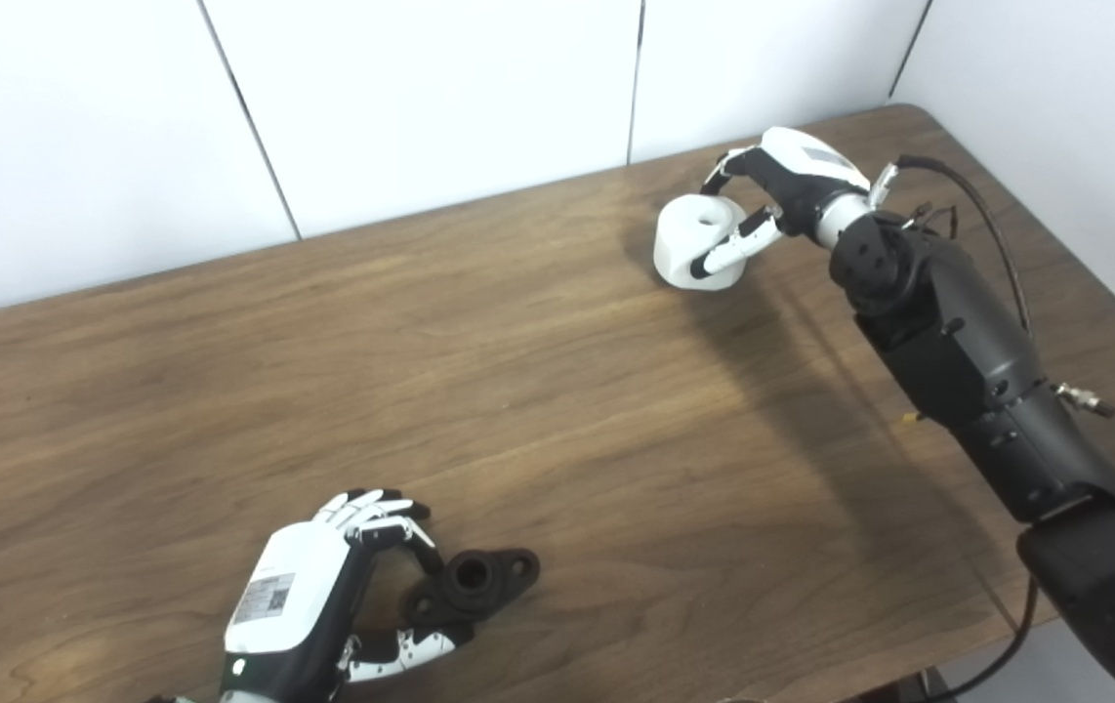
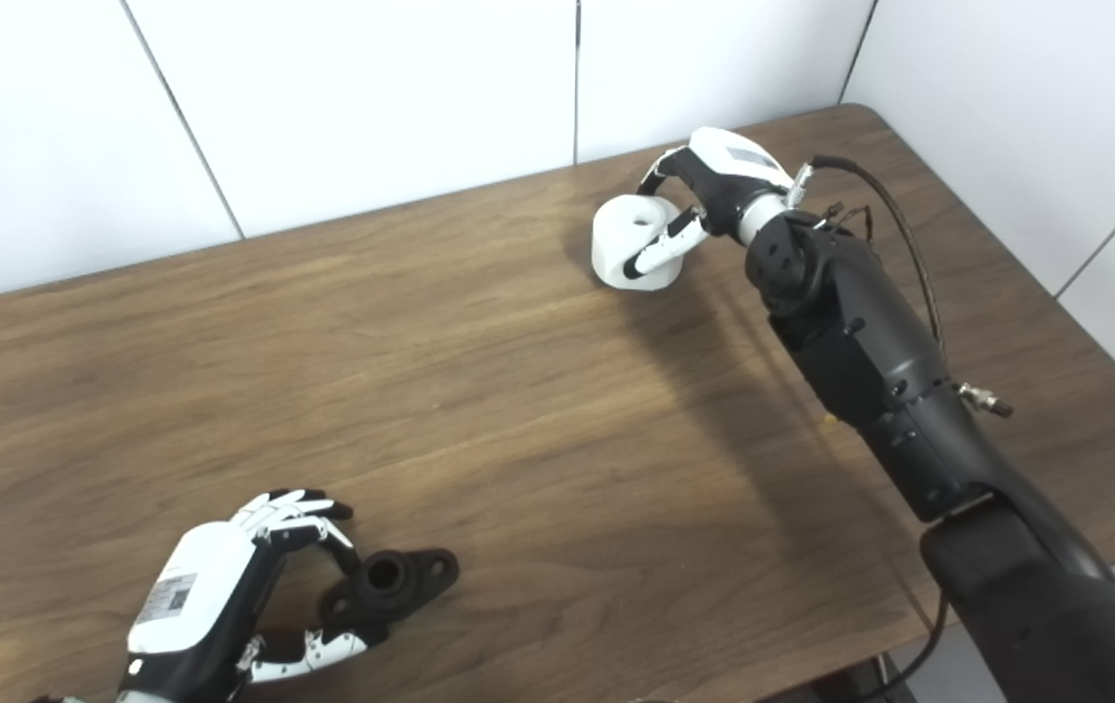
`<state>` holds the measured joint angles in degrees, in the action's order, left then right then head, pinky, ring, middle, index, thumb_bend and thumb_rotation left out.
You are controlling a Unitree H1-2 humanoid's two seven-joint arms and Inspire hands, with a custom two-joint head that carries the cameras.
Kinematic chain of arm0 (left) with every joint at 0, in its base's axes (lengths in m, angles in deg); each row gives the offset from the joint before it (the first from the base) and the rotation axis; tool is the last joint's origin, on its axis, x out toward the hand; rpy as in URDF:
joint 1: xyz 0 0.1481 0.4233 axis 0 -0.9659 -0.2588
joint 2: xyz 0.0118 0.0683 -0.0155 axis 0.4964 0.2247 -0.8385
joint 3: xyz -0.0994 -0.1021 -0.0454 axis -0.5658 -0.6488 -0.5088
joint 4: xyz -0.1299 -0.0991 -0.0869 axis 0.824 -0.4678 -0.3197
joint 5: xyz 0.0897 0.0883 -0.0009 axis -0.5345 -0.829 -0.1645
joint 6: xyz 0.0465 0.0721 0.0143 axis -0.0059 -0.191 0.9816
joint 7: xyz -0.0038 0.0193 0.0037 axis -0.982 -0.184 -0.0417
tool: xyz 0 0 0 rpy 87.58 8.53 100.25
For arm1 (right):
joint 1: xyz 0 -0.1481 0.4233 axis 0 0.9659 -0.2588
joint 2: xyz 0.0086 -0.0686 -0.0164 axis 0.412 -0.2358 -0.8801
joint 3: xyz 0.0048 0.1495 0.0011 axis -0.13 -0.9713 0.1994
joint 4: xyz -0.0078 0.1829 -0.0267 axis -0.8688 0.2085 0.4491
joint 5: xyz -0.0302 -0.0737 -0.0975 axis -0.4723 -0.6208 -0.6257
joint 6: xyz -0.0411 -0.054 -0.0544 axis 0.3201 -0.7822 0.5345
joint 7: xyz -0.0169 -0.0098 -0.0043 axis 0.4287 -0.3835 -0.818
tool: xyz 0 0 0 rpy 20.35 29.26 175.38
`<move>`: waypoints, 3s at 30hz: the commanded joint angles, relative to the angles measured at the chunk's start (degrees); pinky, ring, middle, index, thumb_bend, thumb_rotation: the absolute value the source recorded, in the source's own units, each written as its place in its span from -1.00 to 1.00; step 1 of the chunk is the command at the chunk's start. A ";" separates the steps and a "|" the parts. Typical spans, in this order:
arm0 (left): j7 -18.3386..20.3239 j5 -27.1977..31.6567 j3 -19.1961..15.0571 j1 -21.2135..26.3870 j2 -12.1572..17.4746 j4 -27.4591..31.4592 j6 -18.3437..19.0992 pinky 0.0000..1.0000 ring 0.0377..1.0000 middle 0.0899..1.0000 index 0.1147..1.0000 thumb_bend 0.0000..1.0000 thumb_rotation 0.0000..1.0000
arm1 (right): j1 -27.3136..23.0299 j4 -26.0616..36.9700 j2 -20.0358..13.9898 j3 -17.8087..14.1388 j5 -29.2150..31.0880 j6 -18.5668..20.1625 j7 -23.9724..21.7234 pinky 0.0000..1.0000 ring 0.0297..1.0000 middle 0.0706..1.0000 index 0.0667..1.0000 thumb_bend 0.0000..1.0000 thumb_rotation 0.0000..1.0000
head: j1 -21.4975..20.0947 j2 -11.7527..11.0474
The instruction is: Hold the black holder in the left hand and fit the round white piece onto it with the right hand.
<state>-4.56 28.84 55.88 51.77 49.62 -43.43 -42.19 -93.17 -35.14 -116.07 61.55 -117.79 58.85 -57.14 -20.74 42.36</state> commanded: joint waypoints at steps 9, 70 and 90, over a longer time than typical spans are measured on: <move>0.90 -0.12 -0.31 -0.72 0.28 0.63 0.17 0.82 0.68 0.50 -0.16 0.04 -0.90 | -2.54 1.18 -2.09 -0.61 0.21 -2.04 1.31 0.64 0.89 0.73 0.22 0.58 -0.45 | -0.09 0.17; -0.14 -4.71 2.35 1.30 -3.80 -3.37 0.27 0.84 0.70 0.51 -0.16 0.04 -0.90 | 2.87 41.64 0.57 -0.50 -4.60 1.21 -18.82 0.60 0.79 0.55 -0.11 0.05 -0.71 | 11.10 1.96; 1.82 -6.96 3.32 2.05 -5.56 -2.01 2.61 0.83 0.71 0.52 -0.16 0.03 -0.90 | 6.20 55.60 6.38 -0.70 -5.93 0.69 -35.49 0.77 0.80 0.57 -0.11 0.05 -0.70 | 13.52 5.87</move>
<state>-4.82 22.79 58.39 53.45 44.11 -45.68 -40.04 -85.93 18.77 -109.66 61.35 -123.06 59.41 -92.82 -7.21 48.16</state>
